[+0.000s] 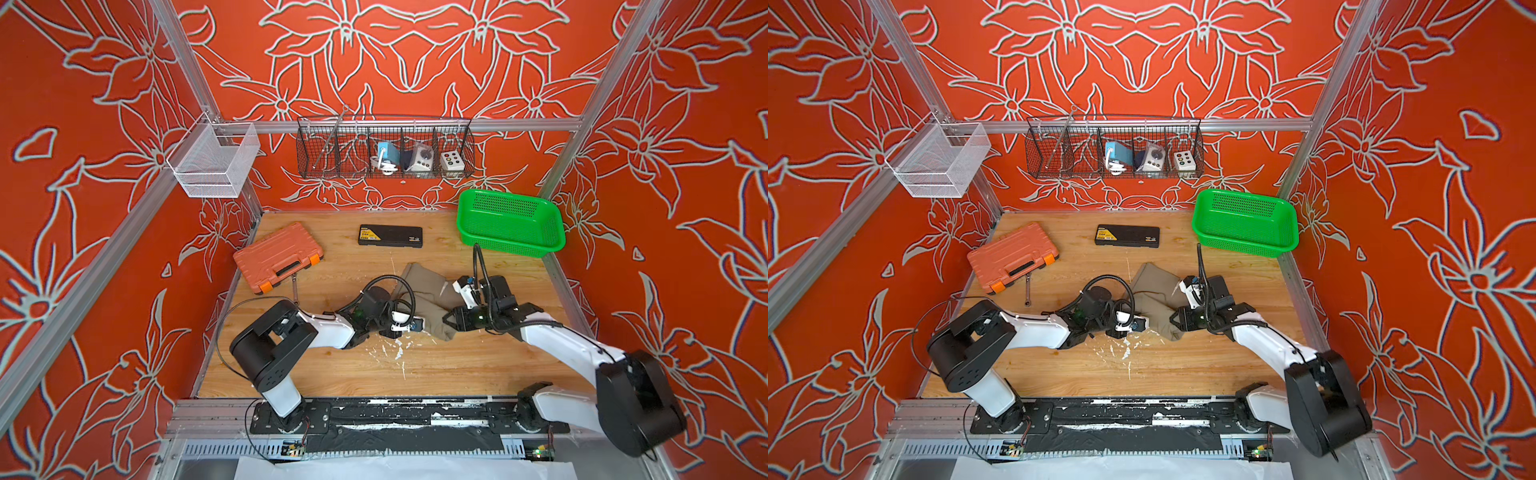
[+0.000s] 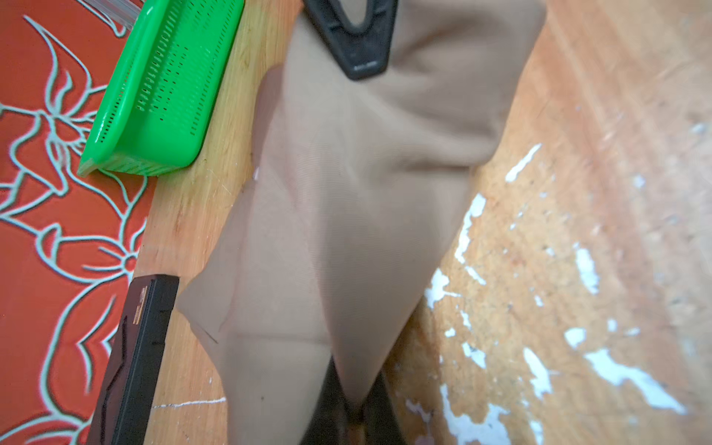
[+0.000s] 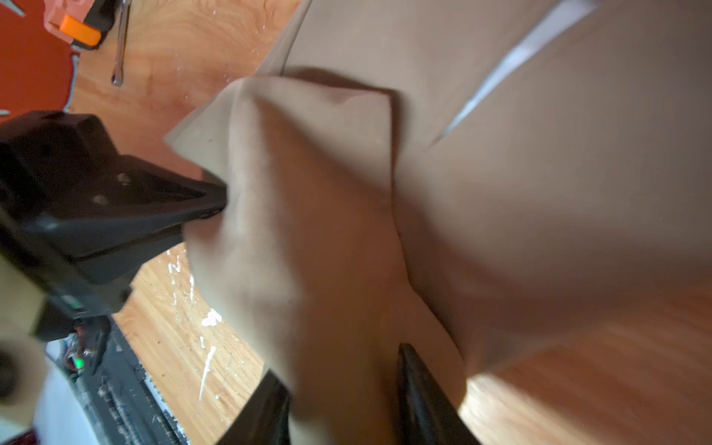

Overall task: Roll up the skirts
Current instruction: Roll the skirt at the center of the board.

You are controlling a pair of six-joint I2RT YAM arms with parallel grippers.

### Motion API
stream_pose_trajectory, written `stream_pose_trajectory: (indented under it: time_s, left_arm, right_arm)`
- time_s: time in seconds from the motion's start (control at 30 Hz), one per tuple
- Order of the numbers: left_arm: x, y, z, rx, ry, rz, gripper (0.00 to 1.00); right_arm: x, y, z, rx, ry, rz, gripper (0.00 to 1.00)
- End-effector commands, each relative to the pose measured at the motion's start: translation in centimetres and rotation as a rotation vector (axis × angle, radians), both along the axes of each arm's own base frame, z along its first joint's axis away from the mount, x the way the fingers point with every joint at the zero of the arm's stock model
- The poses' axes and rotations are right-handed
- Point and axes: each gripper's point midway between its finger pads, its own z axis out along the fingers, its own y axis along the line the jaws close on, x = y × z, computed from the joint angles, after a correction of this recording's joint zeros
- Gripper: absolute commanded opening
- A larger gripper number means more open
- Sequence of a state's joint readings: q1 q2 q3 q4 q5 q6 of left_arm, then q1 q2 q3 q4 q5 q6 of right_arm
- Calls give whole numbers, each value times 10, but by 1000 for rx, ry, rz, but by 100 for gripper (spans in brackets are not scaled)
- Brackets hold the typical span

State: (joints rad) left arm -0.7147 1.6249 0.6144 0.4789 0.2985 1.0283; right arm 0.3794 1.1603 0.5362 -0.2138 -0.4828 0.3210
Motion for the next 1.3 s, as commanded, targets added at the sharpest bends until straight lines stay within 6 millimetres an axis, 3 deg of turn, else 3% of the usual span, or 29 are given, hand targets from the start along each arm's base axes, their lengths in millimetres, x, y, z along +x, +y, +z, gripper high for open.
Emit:
stream_pose_trajectory:
  time_s: [0.0, 0.13, 0.3, 0.5, 0.63, 0.93, 1.07, 1.13, 1.27]
  left_arm:
    - [-39, -4, -13, 41, 188, -50, 0]
    - [-44, -15, -7, 87, 377, -28, 0]
    - [-44, -29, -3, 102, 562, 3, 0]
    - [-36, -42, 3, 61, 756, 31, 0]
    - [-30, -44, 8, 12, 774, 47, 0]
    - [5, -62, 40, -197, 777, 129, 0]
    - [23, -66, 35, -223, 775, 190, 0]
    - [28, -68, 32, -230, 783, 200, 0]
    - [26, -71, 29, -248, 798, 177, 0]
  right_arm:
    - [7, -22, 4, -65, -103, -106, 48]
    - [-4, -25, 23, -23, -207, -105, 51]
    - [-23, -28, 42, 37, -331, -99, 62]
    - [-29, -39, 45, 41, -351, -160, 65]
    - [-28, -43, 52, 78, -330, -230, 66]
    - [-41, -48, 17, 149, -22, -432, 67]
    - [-50, -56, 22, 162, 13, -491, 68]
    - [-55, -59, 23, 181, 44, -530, 74]
    - [-60, -48, 7, 273, 156, -567, 79]
